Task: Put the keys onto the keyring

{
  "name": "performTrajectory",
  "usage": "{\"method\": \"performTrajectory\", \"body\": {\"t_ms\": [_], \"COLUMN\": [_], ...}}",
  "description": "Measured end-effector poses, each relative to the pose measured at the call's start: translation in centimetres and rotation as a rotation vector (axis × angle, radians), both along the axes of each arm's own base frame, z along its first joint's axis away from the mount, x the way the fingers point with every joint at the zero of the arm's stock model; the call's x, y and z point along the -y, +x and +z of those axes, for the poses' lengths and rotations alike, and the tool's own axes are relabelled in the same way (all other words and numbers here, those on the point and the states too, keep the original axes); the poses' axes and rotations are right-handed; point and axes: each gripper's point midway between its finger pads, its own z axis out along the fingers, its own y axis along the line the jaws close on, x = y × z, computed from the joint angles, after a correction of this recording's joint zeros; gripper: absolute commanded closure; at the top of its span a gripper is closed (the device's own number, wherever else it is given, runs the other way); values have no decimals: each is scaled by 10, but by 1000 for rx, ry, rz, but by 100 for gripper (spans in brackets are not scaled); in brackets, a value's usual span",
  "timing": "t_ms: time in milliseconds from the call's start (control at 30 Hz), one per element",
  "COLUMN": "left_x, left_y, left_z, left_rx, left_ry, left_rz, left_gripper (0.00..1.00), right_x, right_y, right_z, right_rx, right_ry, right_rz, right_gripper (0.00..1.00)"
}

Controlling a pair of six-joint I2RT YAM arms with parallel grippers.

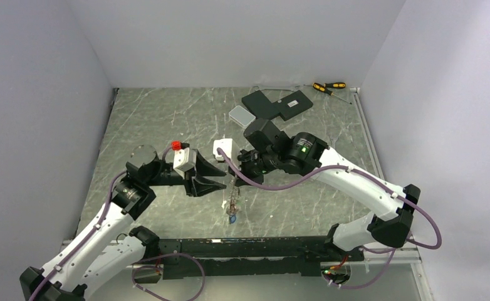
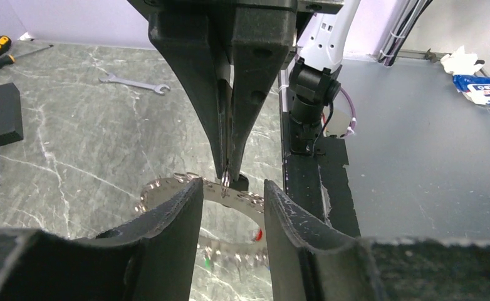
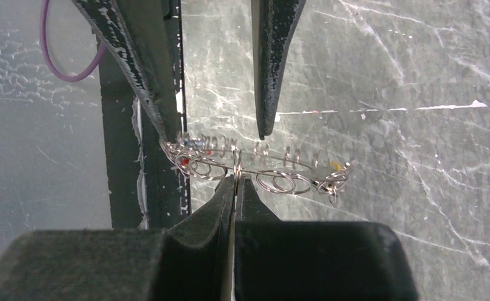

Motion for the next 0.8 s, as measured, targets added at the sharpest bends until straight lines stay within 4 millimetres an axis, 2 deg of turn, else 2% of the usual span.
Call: {"method": "performTrajectory", "body": {"t_ms": [167,400,800], "left_x": [1,5,6], "left_y": [1,8,6], "left_z": [1,-9,-8], "left_rx": [8,-31,-43], "left_ry": [-5,17,14], "left_rz": [0,1,-6], "left_gripper": [60,67,75], "right_x": [-3,-8,-9], "right_y": [-2,-7,-9], "right_z": [2,6,6], "right_rx": [4,2,7], "right_ry": [1,16,18], "right_rz": [14,40,56], "right_gripper": [100,100,100]}}
